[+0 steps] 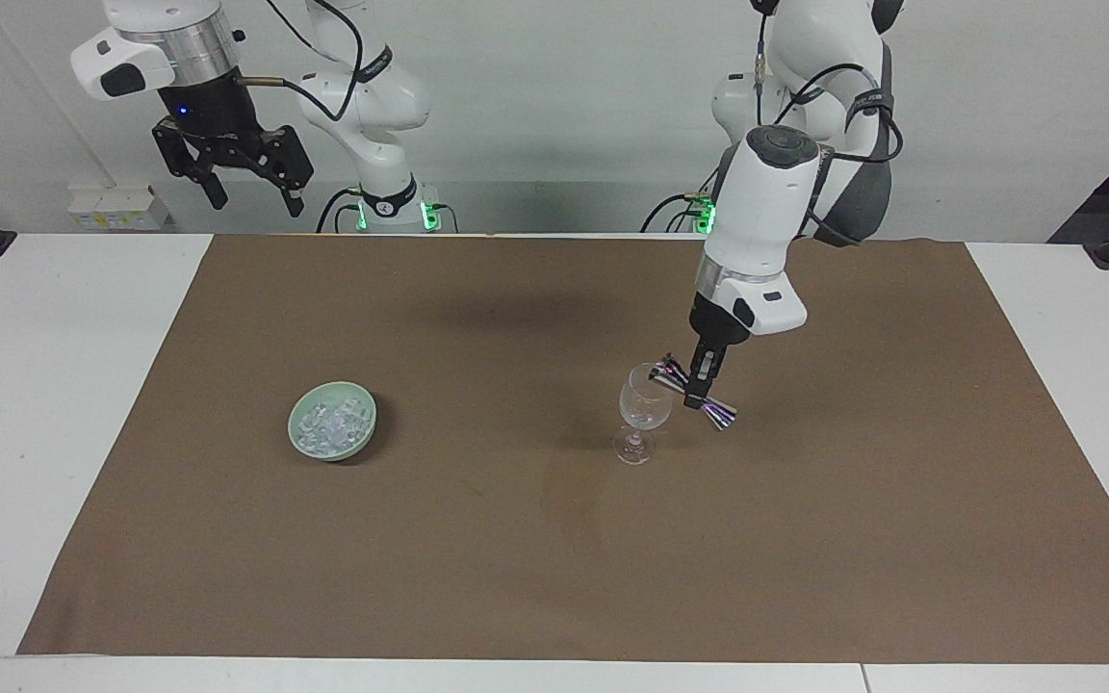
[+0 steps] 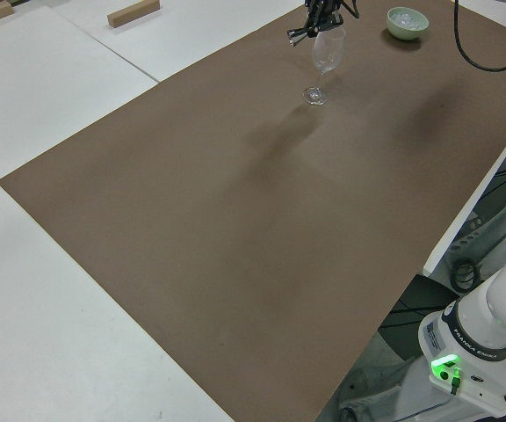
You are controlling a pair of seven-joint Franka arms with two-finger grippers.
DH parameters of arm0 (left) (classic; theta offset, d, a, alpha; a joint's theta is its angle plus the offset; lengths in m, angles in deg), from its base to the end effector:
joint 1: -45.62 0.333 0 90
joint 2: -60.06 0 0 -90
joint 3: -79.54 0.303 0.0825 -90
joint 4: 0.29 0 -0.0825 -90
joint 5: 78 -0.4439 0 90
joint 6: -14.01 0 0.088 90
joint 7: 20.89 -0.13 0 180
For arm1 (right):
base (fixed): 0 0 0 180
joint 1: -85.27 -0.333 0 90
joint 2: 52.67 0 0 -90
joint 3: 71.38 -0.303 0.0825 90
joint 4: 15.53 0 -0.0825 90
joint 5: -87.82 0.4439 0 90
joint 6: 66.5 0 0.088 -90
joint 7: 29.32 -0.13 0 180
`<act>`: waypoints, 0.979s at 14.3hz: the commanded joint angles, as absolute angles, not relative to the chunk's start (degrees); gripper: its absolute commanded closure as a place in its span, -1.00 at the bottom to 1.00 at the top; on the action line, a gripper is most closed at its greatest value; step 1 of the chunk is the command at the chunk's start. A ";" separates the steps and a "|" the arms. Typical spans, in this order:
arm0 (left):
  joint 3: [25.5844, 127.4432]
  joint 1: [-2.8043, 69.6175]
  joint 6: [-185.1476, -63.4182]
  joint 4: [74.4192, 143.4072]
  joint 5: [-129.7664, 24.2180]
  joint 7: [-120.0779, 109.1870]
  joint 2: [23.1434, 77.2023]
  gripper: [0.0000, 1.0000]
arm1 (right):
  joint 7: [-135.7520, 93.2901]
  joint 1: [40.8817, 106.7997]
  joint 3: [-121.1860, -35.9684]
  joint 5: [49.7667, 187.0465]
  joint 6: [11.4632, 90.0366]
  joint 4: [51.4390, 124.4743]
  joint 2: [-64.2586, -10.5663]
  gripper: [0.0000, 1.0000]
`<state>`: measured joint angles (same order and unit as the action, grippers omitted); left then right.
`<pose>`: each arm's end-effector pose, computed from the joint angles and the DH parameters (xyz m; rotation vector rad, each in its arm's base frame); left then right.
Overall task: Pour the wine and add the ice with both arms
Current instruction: 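Tilt the jigger over the clear glass with the left gripper to pour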
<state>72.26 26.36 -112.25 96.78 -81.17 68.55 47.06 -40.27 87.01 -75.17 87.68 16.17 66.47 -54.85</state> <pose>0.6427 -0.3119 0.4357 2.4894 1.4902 0.2464 0.5872 0.0215 0.6731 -3.1304 0.2442 -0.0784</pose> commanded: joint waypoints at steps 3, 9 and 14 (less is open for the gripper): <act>73.21 24.36 -113.17 96.75 -84.68 69.73 46.87 1.00 | -39.25 87.99 -75.51 88.96 15.86 67.52 -55.92 -1.00; 73.13 24.00 -114.04 97.10 -88.53 69.73 46.87 1.00 | -39.25 87.99 -75.51 88.96 15.86 67.52 -55.92 -1.00; 73.13 23.91 -113.87 97.10 -92.32 69.64 46.96 1.00 | -39.25 87.99 -75.51 88.96 15.86 67.52 -55.92 -1.00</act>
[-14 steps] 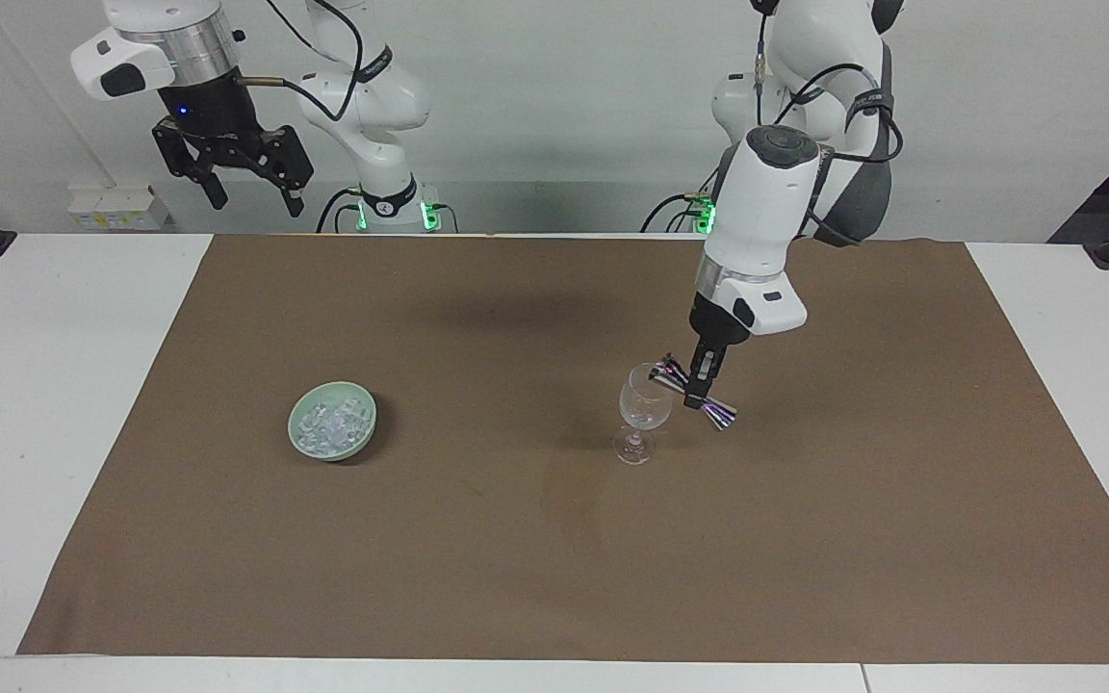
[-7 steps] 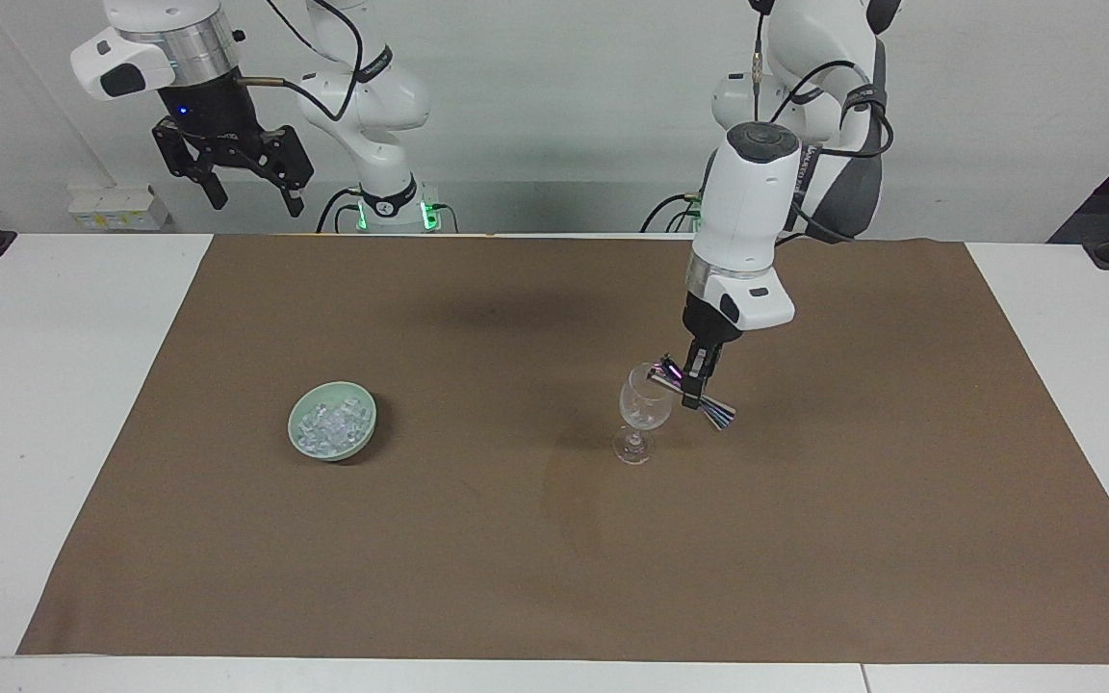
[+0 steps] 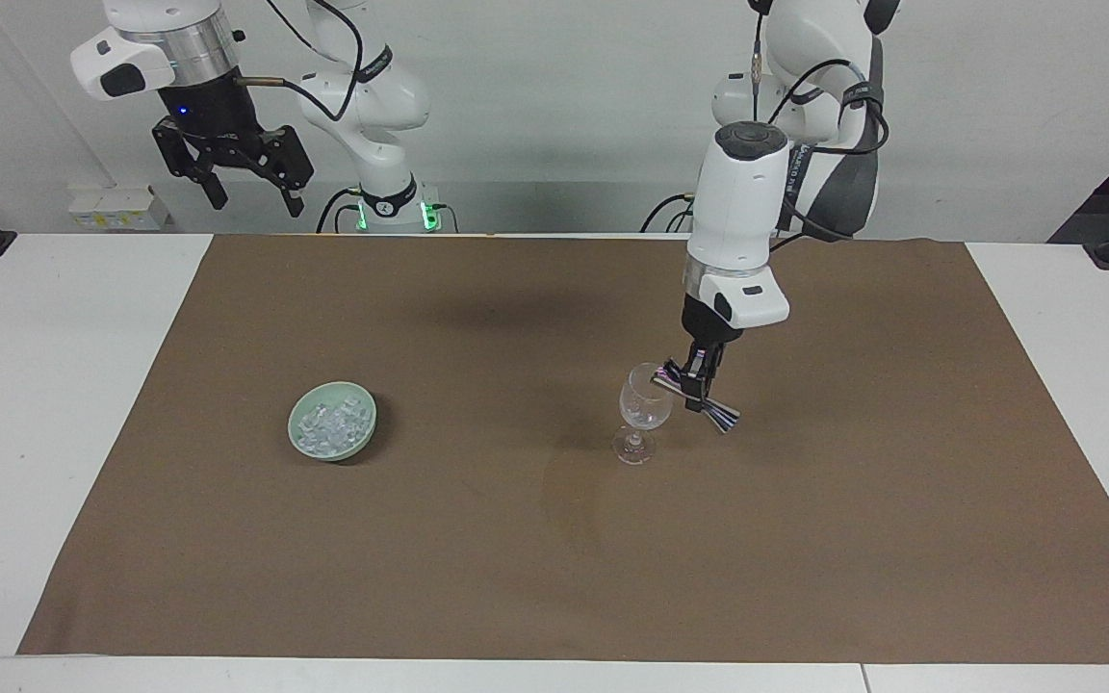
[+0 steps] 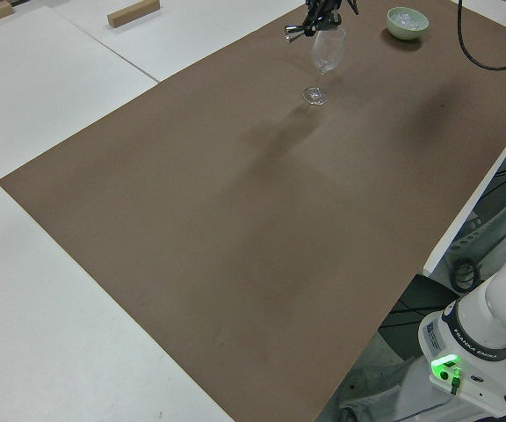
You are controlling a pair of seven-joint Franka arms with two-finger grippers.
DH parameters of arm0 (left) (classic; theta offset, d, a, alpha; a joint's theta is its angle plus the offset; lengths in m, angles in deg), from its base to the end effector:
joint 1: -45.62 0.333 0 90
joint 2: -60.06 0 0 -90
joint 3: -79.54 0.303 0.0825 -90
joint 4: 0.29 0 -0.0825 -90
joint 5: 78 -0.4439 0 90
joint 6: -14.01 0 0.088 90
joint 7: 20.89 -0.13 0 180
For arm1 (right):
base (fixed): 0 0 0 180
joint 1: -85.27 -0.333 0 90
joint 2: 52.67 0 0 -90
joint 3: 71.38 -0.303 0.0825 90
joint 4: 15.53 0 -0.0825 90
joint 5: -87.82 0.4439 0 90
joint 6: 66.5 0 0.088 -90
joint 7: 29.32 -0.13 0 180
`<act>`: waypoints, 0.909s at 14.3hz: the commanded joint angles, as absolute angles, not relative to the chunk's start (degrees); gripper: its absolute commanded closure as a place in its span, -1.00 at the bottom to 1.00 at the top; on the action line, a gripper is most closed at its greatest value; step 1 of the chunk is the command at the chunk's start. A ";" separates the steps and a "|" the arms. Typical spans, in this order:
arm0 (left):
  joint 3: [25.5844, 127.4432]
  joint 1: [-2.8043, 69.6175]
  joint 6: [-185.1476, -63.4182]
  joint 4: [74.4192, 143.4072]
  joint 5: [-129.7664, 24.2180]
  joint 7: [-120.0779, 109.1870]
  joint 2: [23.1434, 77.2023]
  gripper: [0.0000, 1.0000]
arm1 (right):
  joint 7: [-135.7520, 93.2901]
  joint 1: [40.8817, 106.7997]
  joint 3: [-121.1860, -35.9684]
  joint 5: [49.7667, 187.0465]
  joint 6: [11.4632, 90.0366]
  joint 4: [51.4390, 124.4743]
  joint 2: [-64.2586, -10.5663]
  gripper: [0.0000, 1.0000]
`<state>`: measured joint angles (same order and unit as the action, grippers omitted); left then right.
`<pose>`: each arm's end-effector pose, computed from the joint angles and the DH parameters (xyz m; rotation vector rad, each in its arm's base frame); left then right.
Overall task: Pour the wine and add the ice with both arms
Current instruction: 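Tilt the jigger over the clear glass with the left gripper to pour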
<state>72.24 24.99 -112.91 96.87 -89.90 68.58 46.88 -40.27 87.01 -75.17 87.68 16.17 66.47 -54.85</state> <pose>0.6399 -0.3213 0.4348 2.5968 1.3869 0.4210 0.5872 0.0215 0.6731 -3.1304 0.2442 -0.0784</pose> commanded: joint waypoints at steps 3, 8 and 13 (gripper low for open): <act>73.13 23.83 -113.87 96.92 -93.46 69.64 46.96 1.00 | -39.25 87.99 -75.51 88.96 15.86 67.52 -55.92 -1.00; 73.21 22.69 -114.04 96.39 -96.27 69.81 46.87 1.00 | -39.25 87.99 -75.51 88.96 15.77 67.52 -55.92 -1.00; 73.13 21.38 -114.75 96.57 -100.14 69.73 46.96 1.00 | -39.25 87.99 -75.51 89.05 15.86 67.52 -55.92 -1.00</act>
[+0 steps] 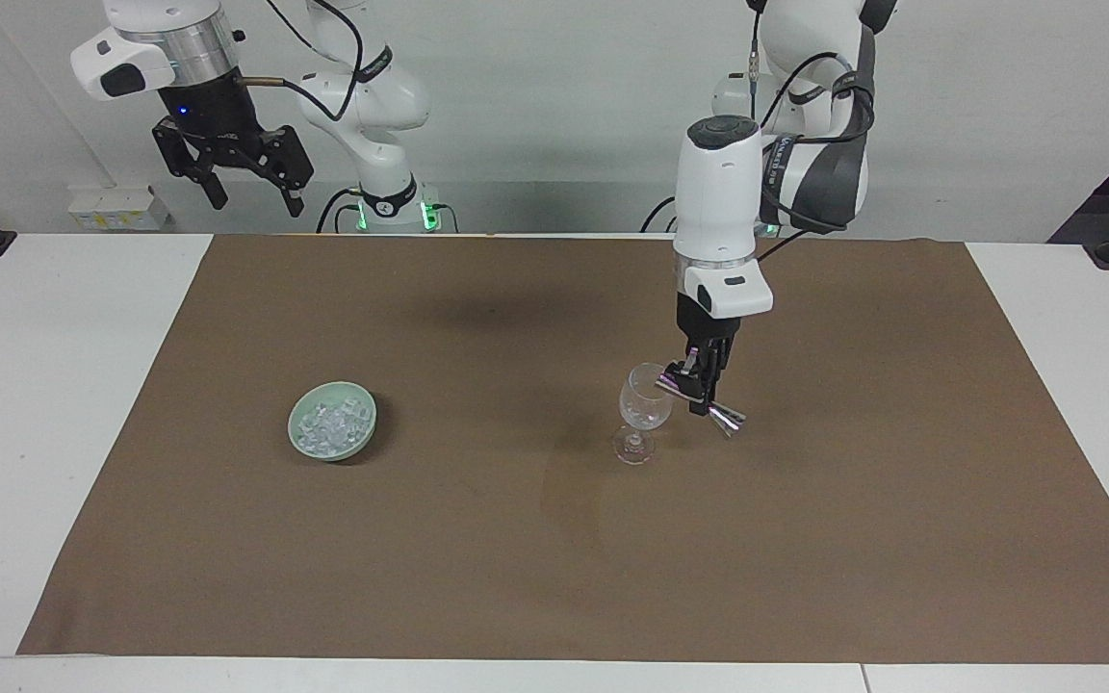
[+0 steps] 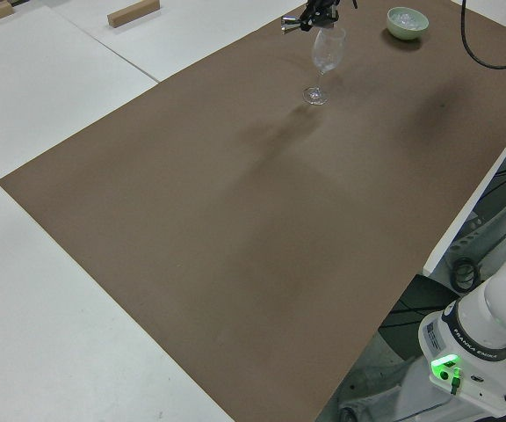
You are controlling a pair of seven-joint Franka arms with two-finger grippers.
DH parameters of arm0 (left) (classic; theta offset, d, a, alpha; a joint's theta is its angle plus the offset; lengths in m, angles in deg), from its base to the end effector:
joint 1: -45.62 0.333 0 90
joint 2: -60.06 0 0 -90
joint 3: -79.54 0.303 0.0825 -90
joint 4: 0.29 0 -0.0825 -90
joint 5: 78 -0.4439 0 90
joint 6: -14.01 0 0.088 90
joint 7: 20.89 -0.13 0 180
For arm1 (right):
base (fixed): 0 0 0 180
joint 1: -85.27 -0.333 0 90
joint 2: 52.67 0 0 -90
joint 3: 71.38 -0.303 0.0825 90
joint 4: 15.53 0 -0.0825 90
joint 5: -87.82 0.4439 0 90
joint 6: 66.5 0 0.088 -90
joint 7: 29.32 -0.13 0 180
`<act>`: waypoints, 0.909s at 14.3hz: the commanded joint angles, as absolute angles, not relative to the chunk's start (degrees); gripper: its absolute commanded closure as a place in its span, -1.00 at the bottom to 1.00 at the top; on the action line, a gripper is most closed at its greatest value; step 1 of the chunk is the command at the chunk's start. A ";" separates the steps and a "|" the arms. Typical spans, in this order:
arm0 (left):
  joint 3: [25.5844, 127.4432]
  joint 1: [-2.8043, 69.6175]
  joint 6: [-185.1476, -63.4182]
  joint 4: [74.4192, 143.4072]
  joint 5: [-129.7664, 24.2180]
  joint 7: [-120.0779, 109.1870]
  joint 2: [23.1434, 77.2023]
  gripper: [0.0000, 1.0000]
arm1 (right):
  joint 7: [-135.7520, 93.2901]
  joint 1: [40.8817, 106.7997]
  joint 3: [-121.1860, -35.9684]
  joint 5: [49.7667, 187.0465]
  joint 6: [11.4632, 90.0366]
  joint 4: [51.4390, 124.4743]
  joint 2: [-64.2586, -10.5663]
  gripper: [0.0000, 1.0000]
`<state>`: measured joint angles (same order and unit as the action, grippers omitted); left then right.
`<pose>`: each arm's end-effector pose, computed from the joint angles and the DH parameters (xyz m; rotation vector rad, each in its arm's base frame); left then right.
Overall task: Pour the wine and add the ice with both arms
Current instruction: 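Tilt the jigger over the clear glass with the left gripper to pour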
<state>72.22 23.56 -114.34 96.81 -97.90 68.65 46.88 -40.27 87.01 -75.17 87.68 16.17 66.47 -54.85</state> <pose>0.6372 -0.3339 0.4399 2.6671 1.2639 0.5957 0.5872 0.0215 0.6731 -3.1304 0.2442 -0.0784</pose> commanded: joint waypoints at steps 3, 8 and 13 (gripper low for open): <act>73.13 21.19 -114.84 96.83 -101.99 69.73 47.14 1.00 | -39.25 87.99 -75.51 88.96 15.86 67.52 -55.92 -1.00; 73.21 21.01 -114.66 97.27 -104.62 69.73 47.49 1.00 | -39.25 87.99 -75.51 88.96 15.86 67.52 -55.92 -1.00; 73.21 20.32 -114.13 97.54 -105.86 69.73 47.66 1.00 | -39.25 87.99 -75.51 88.96 15.77 67.52 -55.92 -1.00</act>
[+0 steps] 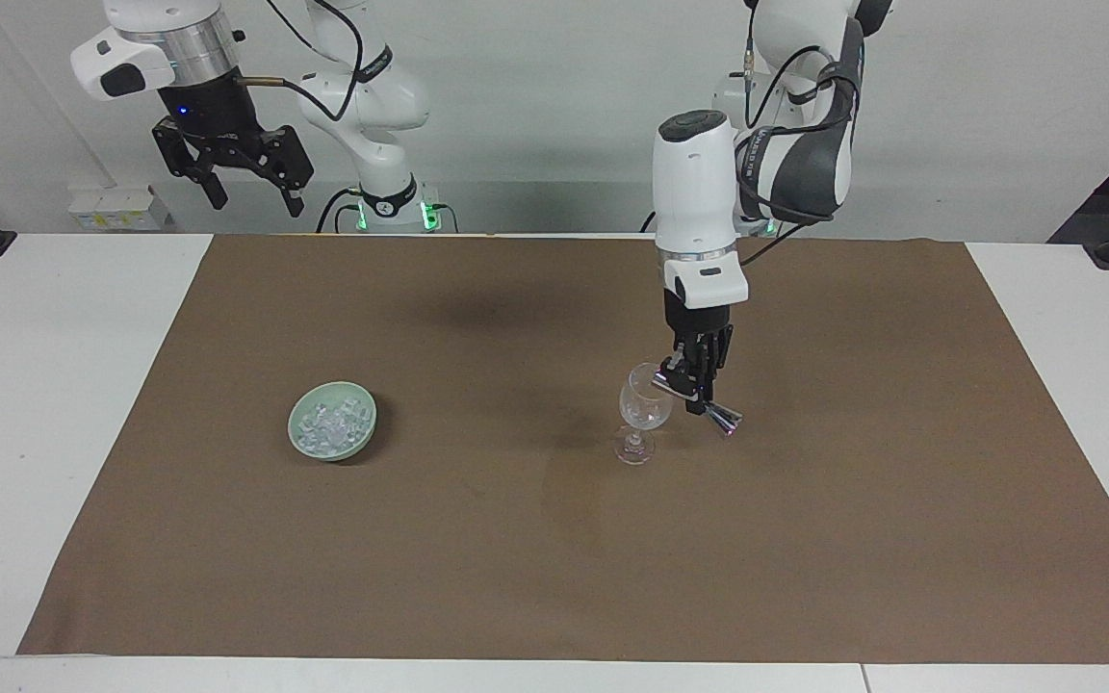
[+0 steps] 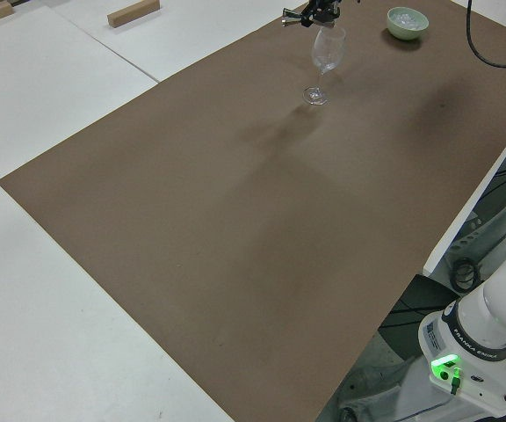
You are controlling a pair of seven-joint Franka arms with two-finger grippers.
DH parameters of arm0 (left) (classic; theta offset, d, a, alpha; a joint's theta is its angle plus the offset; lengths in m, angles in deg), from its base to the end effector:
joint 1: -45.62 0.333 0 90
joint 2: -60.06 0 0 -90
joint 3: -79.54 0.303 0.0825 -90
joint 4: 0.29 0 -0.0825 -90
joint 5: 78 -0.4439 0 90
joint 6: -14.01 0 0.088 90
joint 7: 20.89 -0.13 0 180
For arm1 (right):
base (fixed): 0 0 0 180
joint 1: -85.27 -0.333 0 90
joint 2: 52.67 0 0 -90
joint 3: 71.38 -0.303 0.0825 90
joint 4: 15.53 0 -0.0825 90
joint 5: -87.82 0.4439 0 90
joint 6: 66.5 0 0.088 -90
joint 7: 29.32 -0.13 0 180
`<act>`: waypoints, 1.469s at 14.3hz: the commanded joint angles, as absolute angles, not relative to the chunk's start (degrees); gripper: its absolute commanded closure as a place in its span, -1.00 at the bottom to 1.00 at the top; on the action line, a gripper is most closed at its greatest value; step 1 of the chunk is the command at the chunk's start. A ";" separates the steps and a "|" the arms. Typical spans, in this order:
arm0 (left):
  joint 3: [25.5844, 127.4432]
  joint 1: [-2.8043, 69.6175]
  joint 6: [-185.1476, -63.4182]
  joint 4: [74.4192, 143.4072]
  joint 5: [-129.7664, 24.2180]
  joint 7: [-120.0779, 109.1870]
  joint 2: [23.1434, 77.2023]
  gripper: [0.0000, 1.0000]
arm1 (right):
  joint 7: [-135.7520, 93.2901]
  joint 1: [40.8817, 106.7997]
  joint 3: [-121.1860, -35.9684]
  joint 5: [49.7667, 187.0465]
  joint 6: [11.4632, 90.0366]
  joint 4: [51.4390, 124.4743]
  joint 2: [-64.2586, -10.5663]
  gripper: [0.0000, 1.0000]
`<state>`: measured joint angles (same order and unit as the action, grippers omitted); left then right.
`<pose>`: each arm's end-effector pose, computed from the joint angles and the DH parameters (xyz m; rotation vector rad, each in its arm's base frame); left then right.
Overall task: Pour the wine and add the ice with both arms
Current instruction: 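Tilt the jigger over the clear glass with the left gripper to pour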
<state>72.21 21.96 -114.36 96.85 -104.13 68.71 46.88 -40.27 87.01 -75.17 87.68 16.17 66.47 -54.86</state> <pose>0.6305 -0.3479 0.4413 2.7319 1.1591 0.7217 0.5872 0.0215 0.6732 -3.1304 0.2442 -0.0786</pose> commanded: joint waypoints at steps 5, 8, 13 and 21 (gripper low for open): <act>73.13 20.14 -114.57 98.33 -107.61 69.73 47.58 1.00 | -39.25 87.99 -75.51 88.96 15.86 67.52 -55.92 -1.00; 73.13 20.14 -114.22 98.24 -107.62 69.73 47.66 1.00 | -39.25 87.99 -75.51 88.96 15.86 67.52 -55.92 -1.00; 73.13 20.14 -113.87 98.06 -107.62 69.81 47.66 1.00 | -39.25 87.99 -75.51 88.96 15.86 67.52 -55.92 -1.00; 73.21 20.14 -113.78 97.98 -107.53 69.81 47.66 1.00 | -39.25 87.99 -75.51 88.96 15.86 67.52 -55.92 -1.00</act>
